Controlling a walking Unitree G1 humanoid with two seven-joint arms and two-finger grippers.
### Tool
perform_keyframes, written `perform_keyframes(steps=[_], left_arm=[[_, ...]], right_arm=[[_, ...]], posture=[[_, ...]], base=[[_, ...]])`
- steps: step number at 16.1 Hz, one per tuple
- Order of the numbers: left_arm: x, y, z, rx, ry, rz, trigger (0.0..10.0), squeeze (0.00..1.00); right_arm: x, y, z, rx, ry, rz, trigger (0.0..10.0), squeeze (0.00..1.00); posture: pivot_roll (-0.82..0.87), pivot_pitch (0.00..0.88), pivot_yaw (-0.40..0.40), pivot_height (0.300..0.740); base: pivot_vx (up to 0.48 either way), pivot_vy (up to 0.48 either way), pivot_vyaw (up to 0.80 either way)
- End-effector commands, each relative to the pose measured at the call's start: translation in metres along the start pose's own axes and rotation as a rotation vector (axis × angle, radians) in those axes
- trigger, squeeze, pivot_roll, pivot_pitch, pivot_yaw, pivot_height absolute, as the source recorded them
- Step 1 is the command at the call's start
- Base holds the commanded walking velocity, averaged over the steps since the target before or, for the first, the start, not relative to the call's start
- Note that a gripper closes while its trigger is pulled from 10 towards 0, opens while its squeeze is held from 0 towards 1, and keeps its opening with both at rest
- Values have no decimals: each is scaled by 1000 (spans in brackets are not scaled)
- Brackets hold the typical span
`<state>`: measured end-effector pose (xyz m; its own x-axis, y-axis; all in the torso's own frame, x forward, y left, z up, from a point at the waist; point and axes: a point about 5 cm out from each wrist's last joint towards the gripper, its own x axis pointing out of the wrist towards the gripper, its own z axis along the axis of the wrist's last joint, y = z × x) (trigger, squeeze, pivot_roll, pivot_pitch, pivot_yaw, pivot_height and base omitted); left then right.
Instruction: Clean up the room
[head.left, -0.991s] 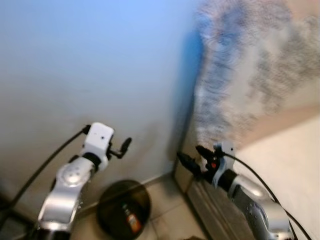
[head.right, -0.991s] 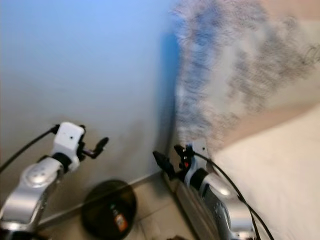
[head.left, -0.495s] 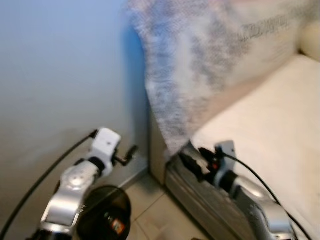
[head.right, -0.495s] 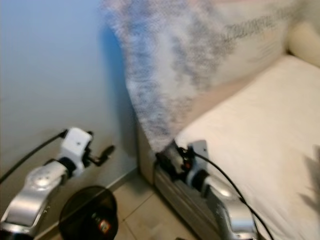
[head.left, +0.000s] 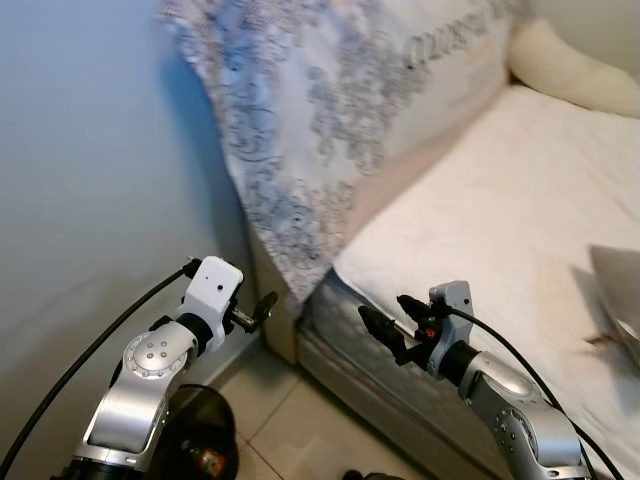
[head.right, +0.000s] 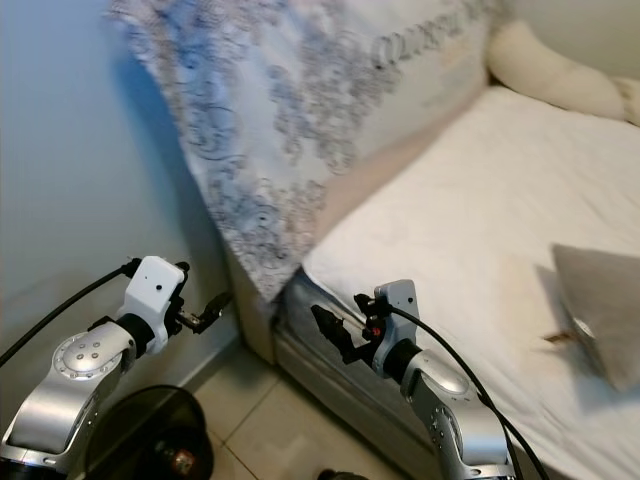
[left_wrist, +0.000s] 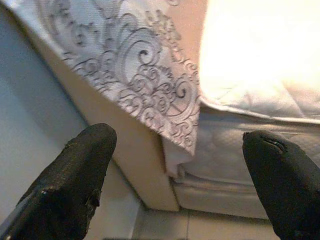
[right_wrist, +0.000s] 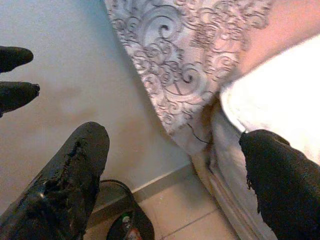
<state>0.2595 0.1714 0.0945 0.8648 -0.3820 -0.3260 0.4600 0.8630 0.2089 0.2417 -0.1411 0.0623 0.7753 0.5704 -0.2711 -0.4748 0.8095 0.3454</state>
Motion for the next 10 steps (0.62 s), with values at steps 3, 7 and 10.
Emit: perform_keyframes(steps=[3, 7, 10], left_arm=[[0, 1, 3, -10, -19, 13, 10000, 0], [0, 0, 2, -10, -24, 22, 10000, 0], [0, 0, 1, -10, -26, 26, 10000, 0]], right_arm=[[-1, -3, 5, -16, -13, -17, 10000, 0], [-1, -6, 5, -14, -13, -32, 10000, 0], [-1, -7, 3, -13, -14, -40, 10000, 0]], posture=[[25, 0, 0, 740], [24, 0, -8, 740], [24, 0, -9, 740]], base=[[0, 0, -598], [0, 0, -600], [0, 0, -600]])
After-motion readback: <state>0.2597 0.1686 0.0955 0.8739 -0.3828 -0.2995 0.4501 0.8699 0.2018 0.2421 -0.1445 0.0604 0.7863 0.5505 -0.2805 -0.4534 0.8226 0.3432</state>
